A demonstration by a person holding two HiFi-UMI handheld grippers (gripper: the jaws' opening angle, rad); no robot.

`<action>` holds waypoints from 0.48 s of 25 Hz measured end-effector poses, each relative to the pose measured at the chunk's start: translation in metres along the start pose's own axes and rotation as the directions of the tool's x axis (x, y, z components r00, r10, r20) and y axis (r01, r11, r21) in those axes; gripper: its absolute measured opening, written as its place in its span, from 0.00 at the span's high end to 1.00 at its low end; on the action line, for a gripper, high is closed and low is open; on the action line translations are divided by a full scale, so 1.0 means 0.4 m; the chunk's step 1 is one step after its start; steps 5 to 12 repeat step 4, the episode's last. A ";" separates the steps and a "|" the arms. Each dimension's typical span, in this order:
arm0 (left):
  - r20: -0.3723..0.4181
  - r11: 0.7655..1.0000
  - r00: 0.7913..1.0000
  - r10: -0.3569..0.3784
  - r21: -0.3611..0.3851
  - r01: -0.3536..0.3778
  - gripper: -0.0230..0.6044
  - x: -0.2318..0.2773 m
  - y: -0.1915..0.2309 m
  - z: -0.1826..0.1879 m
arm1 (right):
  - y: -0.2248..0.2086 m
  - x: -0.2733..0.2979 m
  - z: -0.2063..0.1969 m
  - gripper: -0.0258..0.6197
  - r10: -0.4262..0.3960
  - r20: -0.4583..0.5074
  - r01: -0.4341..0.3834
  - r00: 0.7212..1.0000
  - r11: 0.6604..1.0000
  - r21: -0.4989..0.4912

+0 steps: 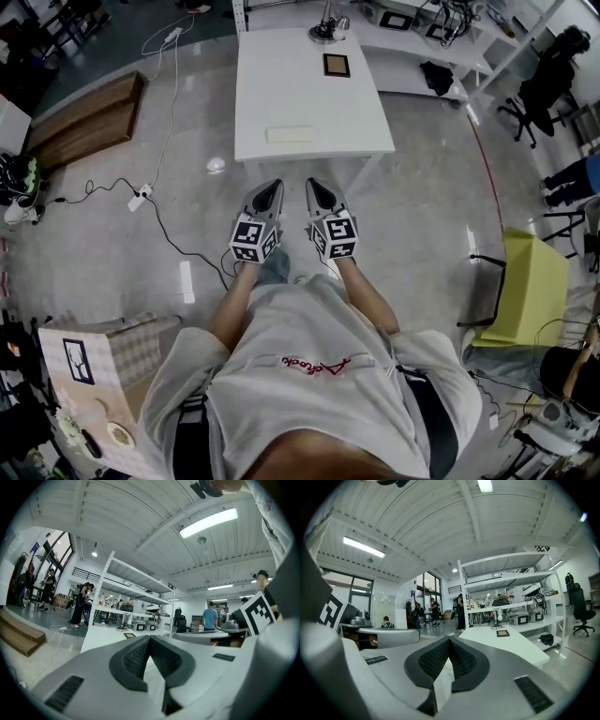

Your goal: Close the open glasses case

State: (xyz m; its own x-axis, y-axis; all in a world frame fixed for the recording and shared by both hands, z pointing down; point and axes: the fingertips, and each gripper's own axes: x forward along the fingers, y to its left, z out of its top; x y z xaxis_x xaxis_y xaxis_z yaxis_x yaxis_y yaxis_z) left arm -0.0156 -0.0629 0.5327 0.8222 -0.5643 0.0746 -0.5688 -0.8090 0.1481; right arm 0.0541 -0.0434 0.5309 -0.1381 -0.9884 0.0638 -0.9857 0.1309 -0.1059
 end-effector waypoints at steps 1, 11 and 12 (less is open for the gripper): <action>0.002 1.000 1.000 0.000 0.000 0.000 0.95 -0.001 -0.001 0.002 | 0.001 -0.001 0.001 0.94 0.001 0.000 -0.001 1.000 1.000 -0.005; 0.007 1.000 1.000 0.002 0.002 -0.002 0.95 -0.001 -0.007 0.008 | -0.001 -0.005 0.005 0.94 0.001 0.001 -0.001 1.000 1.000 -0.009; 0.007 1.000 1.000 0.002 0.002 -0.002 0.95 -0.001 -0.007 0.008 | -0.001 -0.005 0.005 0.94 0.001 0.001 -0.001 1.000 1.000 -0.009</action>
